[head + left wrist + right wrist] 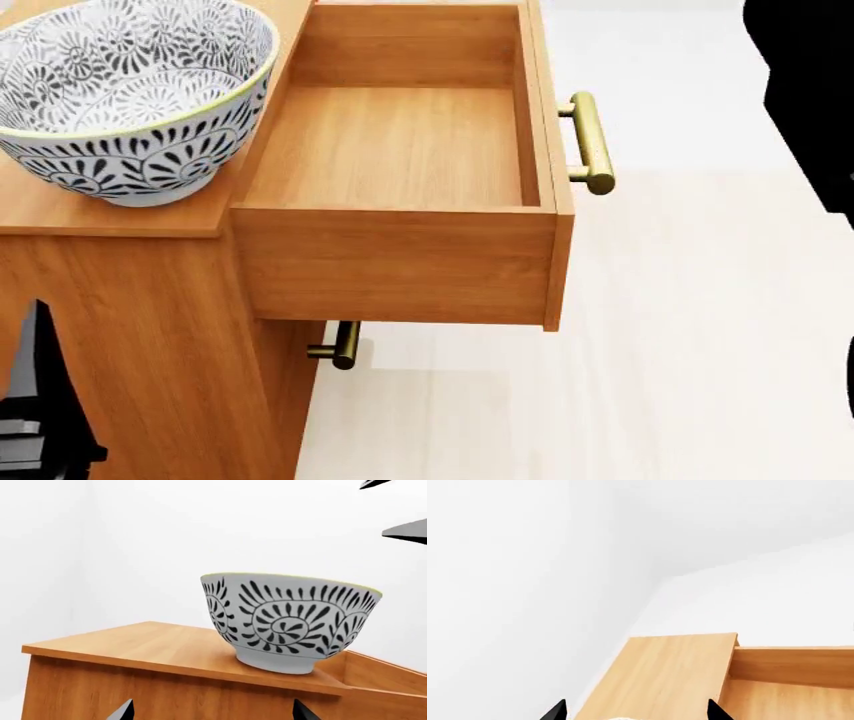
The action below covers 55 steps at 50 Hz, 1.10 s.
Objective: Put the bowl on top of the cabinet.
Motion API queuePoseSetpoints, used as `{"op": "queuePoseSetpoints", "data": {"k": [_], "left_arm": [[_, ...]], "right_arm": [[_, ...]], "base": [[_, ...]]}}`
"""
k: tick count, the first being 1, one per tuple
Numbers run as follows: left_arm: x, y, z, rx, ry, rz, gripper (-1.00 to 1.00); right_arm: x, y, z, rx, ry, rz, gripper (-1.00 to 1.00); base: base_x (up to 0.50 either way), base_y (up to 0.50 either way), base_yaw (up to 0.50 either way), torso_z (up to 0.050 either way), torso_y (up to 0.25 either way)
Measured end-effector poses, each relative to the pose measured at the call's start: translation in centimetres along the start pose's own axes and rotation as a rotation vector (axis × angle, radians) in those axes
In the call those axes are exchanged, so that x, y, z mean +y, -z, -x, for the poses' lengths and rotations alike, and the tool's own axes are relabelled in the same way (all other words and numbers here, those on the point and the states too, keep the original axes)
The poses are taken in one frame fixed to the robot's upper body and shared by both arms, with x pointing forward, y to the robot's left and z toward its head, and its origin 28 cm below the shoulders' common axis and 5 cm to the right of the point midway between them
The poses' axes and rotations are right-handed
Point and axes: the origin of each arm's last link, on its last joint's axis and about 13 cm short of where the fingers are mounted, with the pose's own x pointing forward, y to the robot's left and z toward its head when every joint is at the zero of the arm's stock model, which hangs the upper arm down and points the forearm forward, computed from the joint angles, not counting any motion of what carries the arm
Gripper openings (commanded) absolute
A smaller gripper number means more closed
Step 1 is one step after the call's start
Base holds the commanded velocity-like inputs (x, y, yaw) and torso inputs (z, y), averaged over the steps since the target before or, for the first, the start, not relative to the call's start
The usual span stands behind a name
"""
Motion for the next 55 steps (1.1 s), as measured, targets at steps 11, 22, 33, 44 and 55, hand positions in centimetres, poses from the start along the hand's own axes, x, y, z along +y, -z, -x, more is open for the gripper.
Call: {"op": "queuePoseSetpoints", "data": {"k": [11,22,33,44,55], "left_arm": [[-0.1,0.1,0.0,0.001,0.003,-0.006,1.0],[-0.2,0.1,0.1,0.002,0.006,-0.01,1.0],[-0.2,0.3,0.1,0.003,0.009,-0.012,1.0],[-0.3,0.5,0.2,0.006,0.017,-0.015,1.0],[-0.4,0.7,0.3,0.01,0.023,-0.017,1.0]], "right_arm": [[-2.8,2.3,2.7,-0.139,0.061,0.102,1.0],[-6.6,8.1,5.6,-0.311,0.268,0.364,1.0],[-8.8,15.7,9.4,-0.44,0.445,0.651,1.0],[-10.4,22.3,11.9,-0.511,0.525,0.737,1.0],[-11.8,27.1,13.1,-0.526,0.574,0.718,1.0]], "base": [[0.0,0.0,0.0,0.0,0.0],[0.0,0.0,0.0,0.0,0.0],[0.0,0.0,0.0,0.0,0.0],[0.0,0.0,0.0,0.0,0.0],[0.0,0.0,0.0,0.0,0.0]]}}
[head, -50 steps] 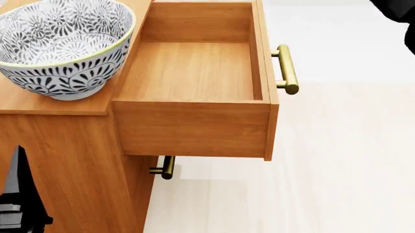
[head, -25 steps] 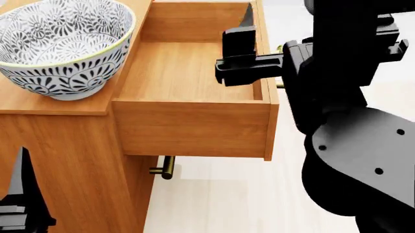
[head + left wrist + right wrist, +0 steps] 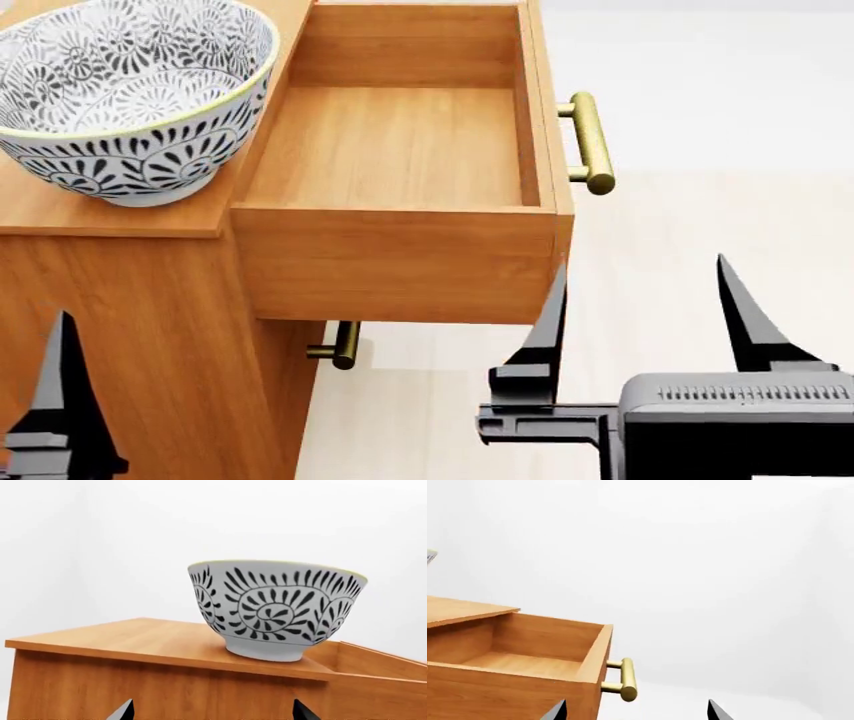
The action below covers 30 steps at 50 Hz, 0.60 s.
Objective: Put the bowl on top of the cabinet.
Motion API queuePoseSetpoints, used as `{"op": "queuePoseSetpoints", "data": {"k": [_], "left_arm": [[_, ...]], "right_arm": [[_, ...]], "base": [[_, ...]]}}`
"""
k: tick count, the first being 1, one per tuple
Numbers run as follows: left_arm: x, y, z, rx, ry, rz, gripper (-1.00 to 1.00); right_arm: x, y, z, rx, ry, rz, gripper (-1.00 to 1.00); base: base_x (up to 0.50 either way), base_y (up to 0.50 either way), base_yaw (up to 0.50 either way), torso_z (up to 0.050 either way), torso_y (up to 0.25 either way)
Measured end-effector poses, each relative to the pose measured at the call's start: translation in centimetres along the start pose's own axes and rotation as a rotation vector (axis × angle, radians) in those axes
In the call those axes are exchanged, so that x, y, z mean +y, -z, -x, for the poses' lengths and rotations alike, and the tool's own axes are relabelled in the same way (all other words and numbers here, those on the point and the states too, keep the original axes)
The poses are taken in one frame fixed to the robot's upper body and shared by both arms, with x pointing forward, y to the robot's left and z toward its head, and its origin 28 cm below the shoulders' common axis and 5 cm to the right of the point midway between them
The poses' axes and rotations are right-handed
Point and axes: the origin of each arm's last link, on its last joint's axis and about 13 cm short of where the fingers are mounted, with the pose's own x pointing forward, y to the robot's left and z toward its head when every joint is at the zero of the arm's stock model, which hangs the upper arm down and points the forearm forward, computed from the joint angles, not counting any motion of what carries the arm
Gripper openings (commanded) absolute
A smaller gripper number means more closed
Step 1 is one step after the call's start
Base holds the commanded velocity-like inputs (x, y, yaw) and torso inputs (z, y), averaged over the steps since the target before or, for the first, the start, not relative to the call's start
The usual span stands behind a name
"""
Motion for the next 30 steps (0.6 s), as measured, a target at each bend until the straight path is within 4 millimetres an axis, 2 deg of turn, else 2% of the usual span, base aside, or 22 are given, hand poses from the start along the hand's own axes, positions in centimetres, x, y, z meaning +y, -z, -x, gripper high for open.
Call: {"op": "queuePoseSetpoints", "data": {"k": [11,30], "left_arm": [[-0.2,0.3,0.0,0.008,0.008,-0.002,1.0],[-0.3,0.8,0.0,0.019,0.015,-0.006,1.0]], "right_arm": [[0.4,2.1,1.7,0.024,0.021,-0.004,1.0],[0.5,3.6,2.4,0.052,0.032,-0.007,1.0]], "base": [[0.0,0.0,0.0,0.0,0.0],[0.0,0.0,0.0,0.0,0.0]]}}
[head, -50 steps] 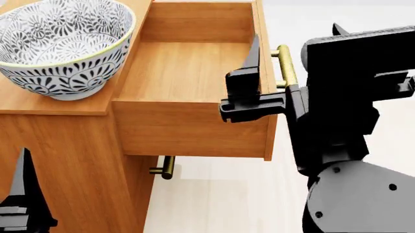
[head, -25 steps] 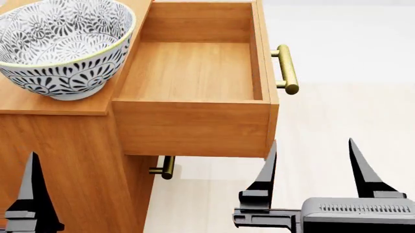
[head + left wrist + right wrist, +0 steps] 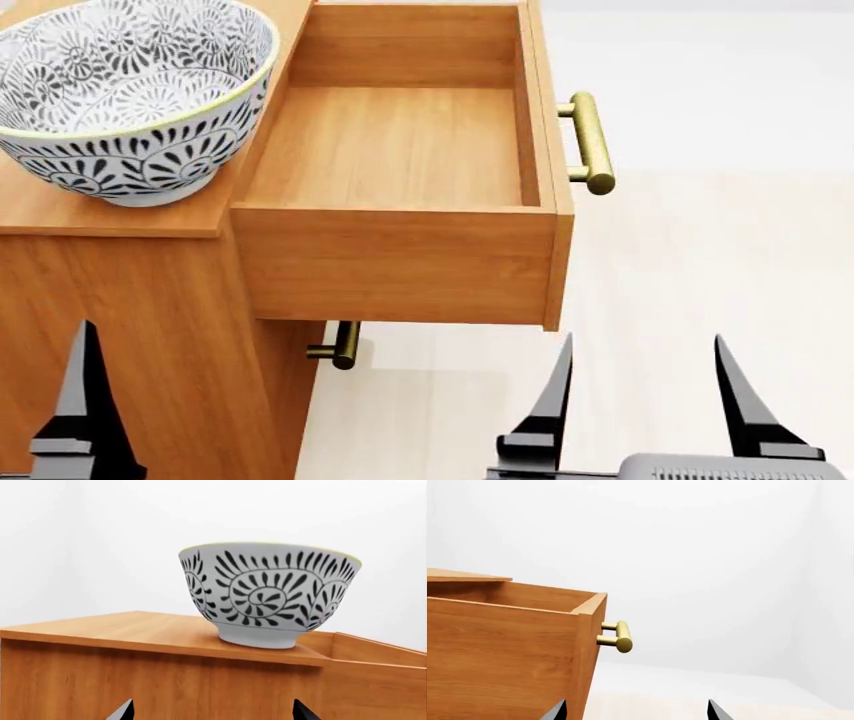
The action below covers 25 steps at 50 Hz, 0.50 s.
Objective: Put the bowl on top of the cabinet.
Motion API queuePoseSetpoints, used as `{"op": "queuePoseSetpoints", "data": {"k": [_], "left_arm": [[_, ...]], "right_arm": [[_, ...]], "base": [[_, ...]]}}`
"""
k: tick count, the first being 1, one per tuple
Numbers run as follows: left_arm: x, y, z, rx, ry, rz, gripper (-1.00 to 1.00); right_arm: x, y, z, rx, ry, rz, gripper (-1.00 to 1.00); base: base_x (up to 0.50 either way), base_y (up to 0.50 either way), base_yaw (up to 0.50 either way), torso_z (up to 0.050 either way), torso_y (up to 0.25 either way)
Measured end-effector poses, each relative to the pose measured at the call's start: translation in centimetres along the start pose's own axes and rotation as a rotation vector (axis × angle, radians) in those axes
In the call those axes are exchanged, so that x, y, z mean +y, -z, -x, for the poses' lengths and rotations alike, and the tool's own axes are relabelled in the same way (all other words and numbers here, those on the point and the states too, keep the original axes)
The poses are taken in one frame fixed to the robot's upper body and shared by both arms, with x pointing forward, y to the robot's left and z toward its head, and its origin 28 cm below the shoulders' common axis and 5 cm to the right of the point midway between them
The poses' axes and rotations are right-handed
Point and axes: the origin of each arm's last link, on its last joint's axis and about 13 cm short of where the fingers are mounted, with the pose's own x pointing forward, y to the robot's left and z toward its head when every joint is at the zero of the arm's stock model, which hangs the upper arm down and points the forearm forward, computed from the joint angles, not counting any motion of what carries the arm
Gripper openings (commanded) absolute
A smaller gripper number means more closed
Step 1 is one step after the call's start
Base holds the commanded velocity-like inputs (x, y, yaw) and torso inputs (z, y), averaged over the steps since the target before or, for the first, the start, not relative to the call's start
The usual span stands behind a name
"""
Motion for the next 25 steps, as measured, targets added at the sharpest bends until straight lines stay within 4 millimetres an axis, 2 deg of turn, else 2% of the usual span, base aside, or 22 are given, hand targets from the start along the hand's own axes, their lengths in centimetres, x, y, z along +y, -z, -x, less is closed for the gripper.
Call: {"op": "queuePoseSetpoints", "data": {"k": [13,25], "left_arm": [[0.1,0.3,-0.1,0.006,-0.003,-0.004,1.0],[0.2,0.2,0.0,0.009,-0.009,-0.011,1.0]], "right_arm": [[-0.1,0.2,0.3,0.008,0.012,-0.005,1.0],[0.0,-0.2,1.5,0.016,0.019,-0.041,1.0]], "base": [[0.0,0.0,0.0,0.0,0.0],[0.0,0.0,0.0,0.0,0.0]]}}
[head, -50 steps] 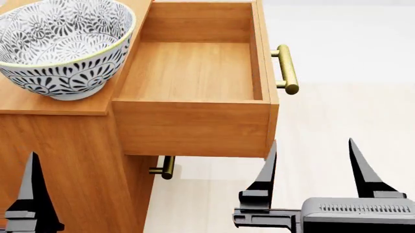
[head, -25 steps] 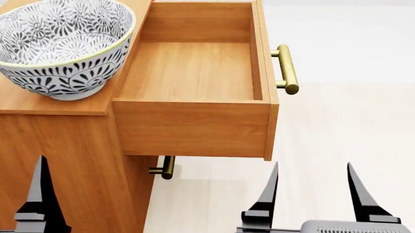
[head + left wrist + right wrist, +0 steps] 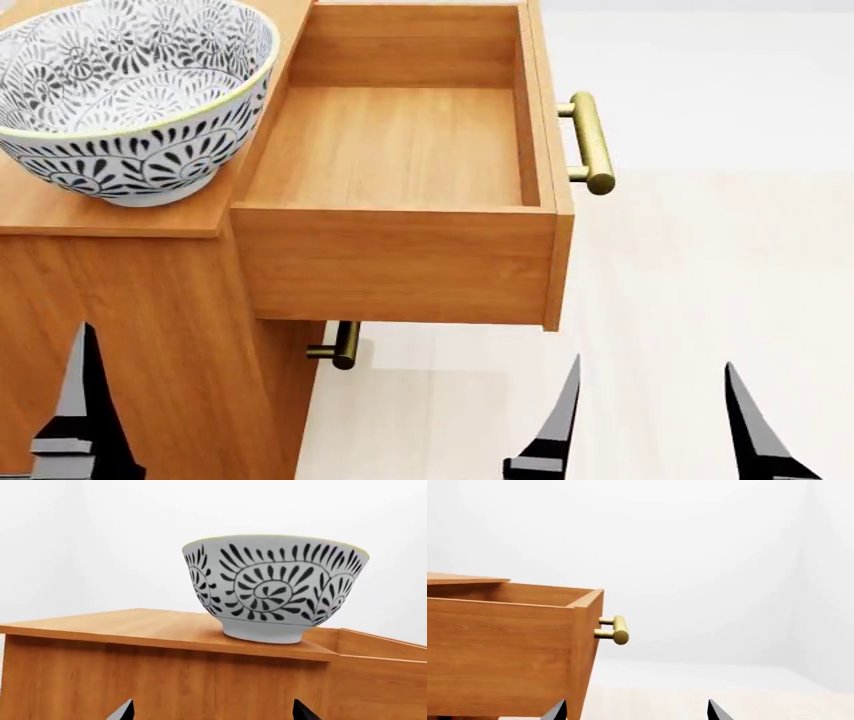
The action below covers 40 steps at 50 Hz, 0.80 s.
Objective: Put the bowl on top of the cabinet.
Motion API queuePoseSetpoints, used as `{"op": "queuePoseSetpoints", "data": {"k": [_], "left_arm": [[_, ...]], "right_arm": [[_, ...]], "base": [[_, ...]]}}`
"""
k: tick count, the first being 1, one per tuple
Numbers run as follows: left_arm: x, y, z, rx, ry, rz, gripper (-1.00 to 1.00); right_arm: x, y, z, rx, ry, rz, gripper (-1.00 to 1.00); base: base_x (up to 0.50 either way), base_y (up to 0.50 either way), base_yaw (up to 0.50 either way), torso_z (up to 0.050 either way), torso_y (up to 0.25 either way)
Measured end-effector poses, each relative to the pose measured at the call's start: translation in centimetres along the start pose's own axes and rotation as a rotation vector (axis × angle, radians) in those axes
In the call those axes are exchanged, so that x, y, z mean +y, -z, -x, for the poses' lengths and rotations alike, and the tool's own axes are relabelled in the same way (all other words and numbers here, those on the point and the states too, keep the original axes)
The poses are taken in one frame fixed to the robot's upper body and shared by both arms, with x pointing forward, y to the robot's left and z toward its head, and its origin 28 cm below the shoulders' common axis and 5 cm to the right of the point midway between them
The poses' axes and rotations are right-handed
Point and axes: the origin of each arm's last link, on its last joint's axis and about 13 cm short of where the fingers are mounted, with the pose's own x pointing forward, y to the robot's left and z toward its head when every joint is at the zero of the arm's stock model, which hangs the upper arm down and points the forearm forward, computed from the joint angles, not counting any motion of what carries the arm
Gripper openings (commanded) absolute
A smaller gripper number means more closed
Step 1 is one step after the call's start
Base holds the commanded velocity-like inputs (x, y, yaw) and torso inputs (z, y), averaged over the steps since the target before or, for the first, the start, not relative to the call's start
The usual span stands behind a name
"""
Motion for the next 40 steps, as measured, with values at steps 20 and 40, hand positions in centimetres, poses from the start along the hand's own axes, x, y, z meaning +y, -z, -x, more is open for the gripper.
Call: {"op": "queuePoseSetpoints", "data": {"k": [20,40], "left_arm": [[0.9,0.4,1.5,0.041,-0.047,-0.016,1.0],[2.6,-0.1,1.5,0.022,-0.119,-0.044,1.0]], "right_arm": [[-1.1,-1.0,2.1,0.003,0.052,-0.008,1.0],[-4.2,-2.5,3.9,-0.019,0.179,0.016,1.0]], "base": [[0.0,0.0,0.0,0.0,0.0],[0.0,0.0,0.0,0.0,0.0]]}}
